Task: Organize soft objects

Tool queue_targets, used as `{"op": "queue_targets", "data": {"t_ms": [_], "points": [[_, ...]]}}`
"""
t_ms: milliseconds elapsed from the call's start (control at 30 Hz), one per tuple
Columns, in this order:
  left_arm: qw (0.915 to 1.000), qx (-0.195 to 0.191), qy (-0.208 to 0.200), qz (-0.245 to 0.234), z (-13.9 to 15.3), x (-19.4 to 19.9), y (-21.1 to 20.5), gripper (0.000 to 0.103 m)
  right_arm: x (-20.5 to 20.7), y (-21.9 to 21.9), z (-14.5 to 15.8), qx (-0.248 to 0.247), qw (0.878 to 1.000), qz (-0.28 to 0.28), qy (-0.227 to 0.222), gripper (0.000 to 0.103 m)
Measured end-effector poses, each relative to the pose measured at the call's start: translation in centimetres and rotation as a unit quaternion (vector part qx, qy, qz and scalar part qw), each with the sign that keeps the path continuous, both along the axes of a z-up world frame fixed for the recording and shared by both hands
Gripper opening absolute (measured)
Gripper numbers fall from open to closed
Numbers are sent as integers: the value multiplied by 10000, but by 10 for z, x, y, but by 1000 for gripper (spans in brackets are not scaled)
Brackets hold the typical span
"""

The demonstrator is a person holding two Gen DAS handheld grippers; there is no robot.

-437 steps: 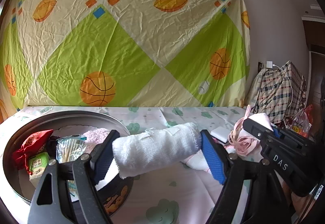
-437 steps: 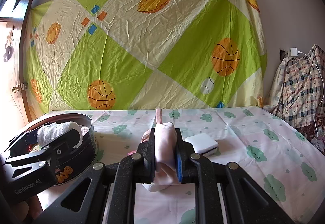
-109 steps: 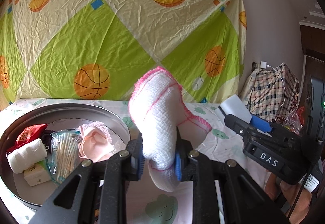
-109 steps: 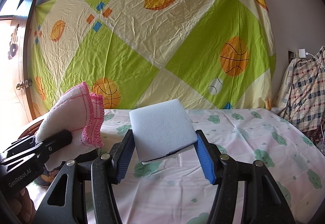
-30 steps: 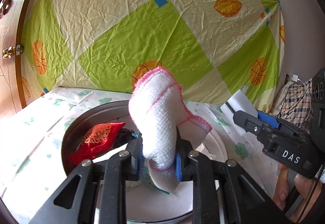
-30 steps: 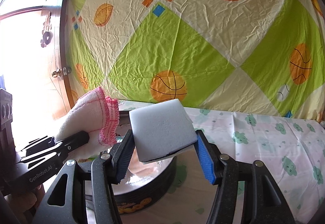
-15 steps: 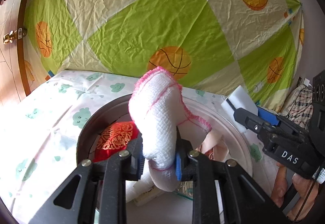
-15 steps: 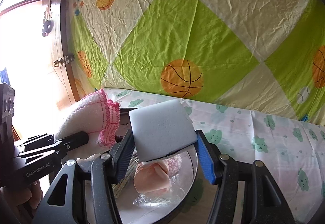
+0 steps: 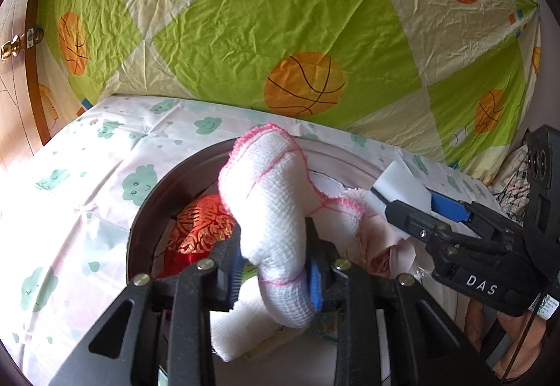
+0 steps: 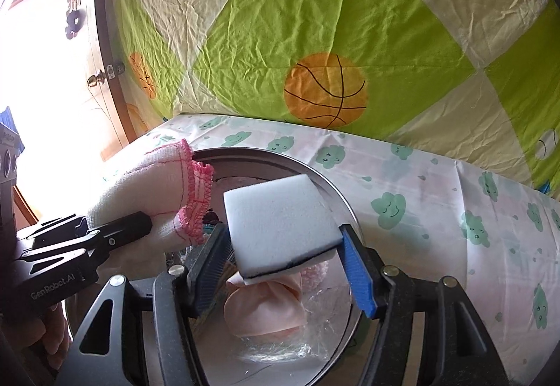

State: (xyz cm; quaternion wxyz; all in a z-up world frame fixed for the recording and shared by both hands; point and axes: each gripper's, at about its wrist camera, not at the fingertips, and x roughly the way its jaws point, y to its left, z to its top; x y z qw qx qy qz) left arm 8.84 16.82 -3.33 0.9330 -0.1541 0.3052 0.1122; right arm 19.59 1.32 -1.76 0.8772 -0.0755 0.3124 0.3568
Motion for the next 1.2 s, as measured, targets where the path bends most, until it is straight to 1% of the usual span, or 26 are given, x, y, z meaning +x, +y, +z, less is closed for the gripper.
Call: {"op": "queue_targets", "data": {"t_ms": [33,67,100,167,200,267,333,367,400,467,533,600,733,800,900,1000,1200], "points": [[10000,5,8,-10,0,0,-1,30,-1,0,0,-4,10000,-11,-24,71],[10000,14,19,-27,0,0,-1,33,-3,0,0,-7,10000,-23,-53,74],[10000,31,5,-34,0,0,-1,40,-4,0,0,-2,10000,-29,-72,75],[10000,76,-1,-18,1,-2,-3,49,-7,-1,1,29,10000,-30,-80,76],[10000,92,-23,-13,2,-2,-4,51,-8,-2,1,40,9999,-44,-92,77],[9999,140,-65,7,3,-5,-5,51,-10,-5,3,74,9999,-89,-127,78],[9998,193,-76,0,3,-5,-7,62,-12,-9,3,129,9998,-100,-130,79],[9998,192,-76,-2,3,-6,-8,73,-13,-10,4,149,9998,-103,-126,79],[9998,188,-88,26,3,-6,-8,79,-15,-12,4,163,9997,-105,-127,79],[9997,199,-137,84,4,-8,-8,79,-19,-15,5,190,9996,-111,-148,79],[9997,166,-173,62,6,-10,-9,82,-24,-19,7,231,9995,-119,-190,79],[9997,121,-193,47,6,-13,-10,89,-29,-23,10,271,9992,-137,-260,79],[9994,130,-320,90,10,-22,-12,92,-43,-32,15,308,9981,-202,-503,80],[9991,153,-370,139,12,-26,-14,98,-49,-37,17,348,9973,-238,-604,80],[9982,213,-520,205,16,-36,-18,102,-58,-44,21,475,9961,-246,-705,82],[9971,352,-627,268,20,-44,-23,102,-65,-49,23,568,9947,-314,-802,85],[9955,489,-756,299,25,-56,-30,102,-72,-55,27,726,9933,-352,-830,86]]}}
